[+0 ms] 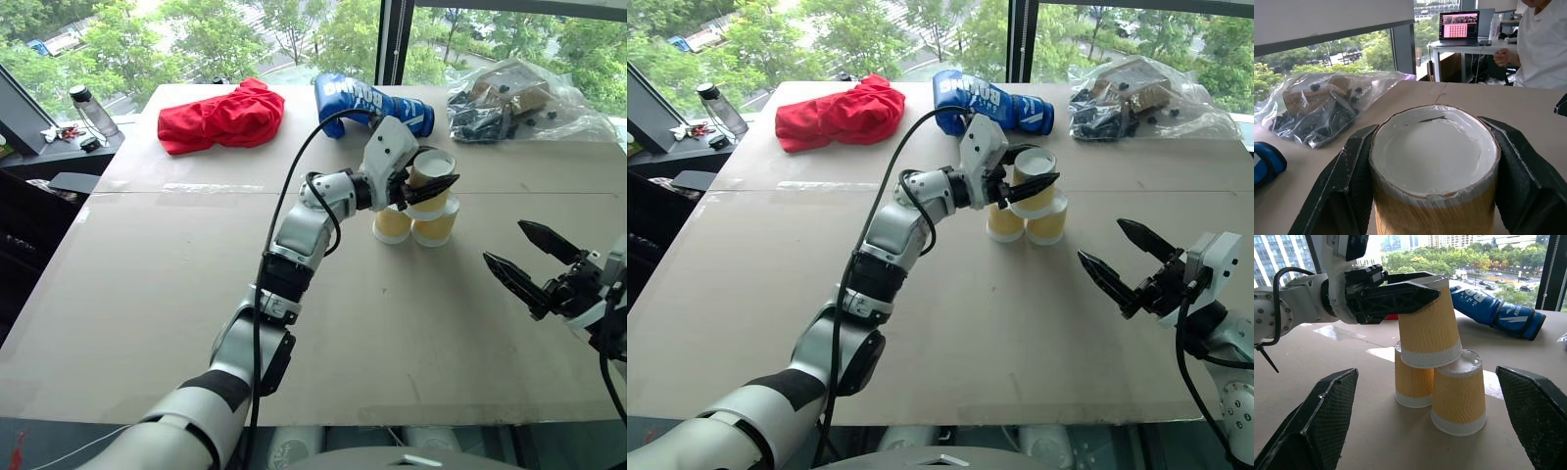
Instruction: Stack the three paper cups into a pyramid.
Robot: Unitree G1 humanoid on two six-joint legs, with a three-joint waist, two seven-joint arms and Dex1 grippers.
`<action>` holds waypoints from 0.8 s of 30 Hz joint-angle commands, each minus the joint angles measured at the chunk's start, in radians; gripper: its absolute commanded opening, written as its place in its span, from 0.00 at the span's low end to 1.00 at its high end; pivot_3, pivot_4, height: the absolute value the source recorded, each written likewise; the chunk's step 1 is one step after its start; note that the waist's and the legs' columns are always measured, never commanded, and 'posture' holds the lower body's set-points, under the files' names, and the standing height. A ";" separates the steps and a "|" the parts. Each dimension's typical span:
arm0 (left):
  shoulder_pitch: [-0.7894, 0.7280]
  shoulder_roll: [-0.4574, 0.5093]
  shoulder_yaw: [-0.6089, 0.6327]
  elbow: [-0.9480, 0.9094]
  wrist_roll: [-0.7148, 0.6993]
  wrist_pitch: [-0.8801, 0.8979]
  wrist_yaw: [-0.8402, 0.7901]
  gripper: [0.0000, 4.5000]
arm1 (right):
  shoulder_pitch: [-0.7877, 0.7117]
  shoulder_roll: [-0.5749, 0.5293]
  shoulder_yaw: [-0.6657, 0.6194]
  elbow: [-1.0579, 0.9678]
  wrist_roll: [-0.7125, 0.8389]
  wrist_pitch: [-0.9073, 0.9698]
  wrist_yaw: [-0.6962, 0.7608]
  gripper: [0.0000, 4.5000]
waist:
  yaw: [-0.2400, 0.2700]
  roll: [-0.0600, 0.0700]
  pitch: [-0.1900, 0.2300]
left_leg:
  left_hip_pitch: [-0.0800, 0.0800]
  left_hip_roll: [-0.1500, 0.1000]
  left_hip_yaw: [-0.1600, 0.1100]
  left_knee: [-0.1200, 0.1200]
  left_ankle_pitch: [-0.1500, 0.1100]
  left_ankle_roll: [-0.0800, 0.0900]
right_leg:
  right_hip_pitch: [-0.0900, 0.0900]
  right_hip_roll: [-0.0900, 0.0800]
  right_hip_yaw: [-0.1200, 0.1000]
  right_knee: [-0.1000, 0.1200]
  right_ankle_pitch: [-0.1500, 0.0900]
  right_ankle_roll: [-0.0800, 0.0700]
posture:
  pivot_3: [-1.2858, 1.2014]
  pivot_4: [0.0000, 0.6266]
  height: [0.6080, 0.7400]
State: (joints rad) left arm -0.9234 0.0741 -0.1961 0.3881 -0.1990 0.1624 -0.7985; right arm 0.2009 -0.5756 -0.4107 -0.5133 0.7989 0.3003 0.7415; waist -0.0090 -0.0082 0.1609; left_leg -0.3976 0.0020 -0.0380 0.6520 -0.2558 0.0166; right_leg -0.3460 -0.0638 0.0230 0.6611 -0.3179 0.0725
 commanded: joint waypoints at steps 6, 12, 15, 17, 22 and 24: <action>-0.017 -0.012 0.022 0.021 0.009 -0.052 0.021 0.66 | -0.013 0.008 -0.029 -0.032 0.040 -0.027 0.024 1.00 | 0.000 0.000 0.000 | 0.000 0.000 0.000 0.000 0.000 0.000 | 0.000 0.000 0.000 0.000 0.000 0.000 | 0.52 0.24 1.00; -0.012 -0.008 0.032 0.018 -0.001 -0.038 0.012 0.87 | -0.021 0.017 -0.025 -0.041 0.055 -0.036 0.033 1.00 | 0.000 0.000 0.000 | 0.000 0.000 0.000 0.000 0.000 0.000 | 0.000 0.000 0.000 0.000 0.000 0.000 | 0.52 0.24 1.00; -0.009 -0.011 0.043 -0.007 -0.017 -0.028 0.011 0.99 | -0.023 0.015 -0.023 -0.048 0.061 -0.033 0.026 1.00 | 0.000 0.000 0.000 | 0.000 0.000 0.000 0.000 0.000 0.000 | 0.000 0.000 0.000 0.000 0.000 0.000 | 0.52 0.24 1.00; -0.011 -0.013 0.055 -0.033 -0.031 -0.019 0.011 0.99 | -0.024 0.013 -0.023 -0.050 0.064 -0.030 0.022 1.00 | 0.000 0.000 0.000 | 0.000 0.000 0.000 0.000 0.000 0.000 | 0.000 0.000 0.000 0.000 0.000 0.000 | 0.52 0.24 1.00; -0.005 0.000 0.090 -0.175 -0.102 0.042 0.003 0.99 | -0.019 0.008 -0.024 -0.052 0.066 -0.026 0.022 1.00 | 0.000 0.000 0.000 | 0.000 0.001 0.000 0.000 0.001 -0.001 | 0.000 0.000 0.000 0.000 0.000 0.000 | 0.52 0.24 1.00; 0.008 0.012 0.108 -0.249 -0.141 0.049 -0.015 0.99 | -0.008 0.001 -0.019 -0.043 0.049 -0.029 0.038 1.00 | -0.001 0.000 0.000 | 0.000 0.001 0.000 0.000 0.001 -0.001 | 0.000 0.000 0.000 0.000 0.000 0.000 | 0.52 0.24 1.00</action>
State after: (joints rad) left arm -0.9181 0.0799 -0.1174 0.2360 -0.2918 0.2107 -0.7955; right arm 0.1862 -0.5623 -0.4103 -0.5323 0.8446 0.2808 0.7678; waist -0.0097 -0.0081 0.1609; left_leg -0.3976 0.0035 -0.0382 0.6521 -0.2551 0.0154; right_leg -0.3460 -0.0638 0.0230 0.6613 -0.3179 0.0726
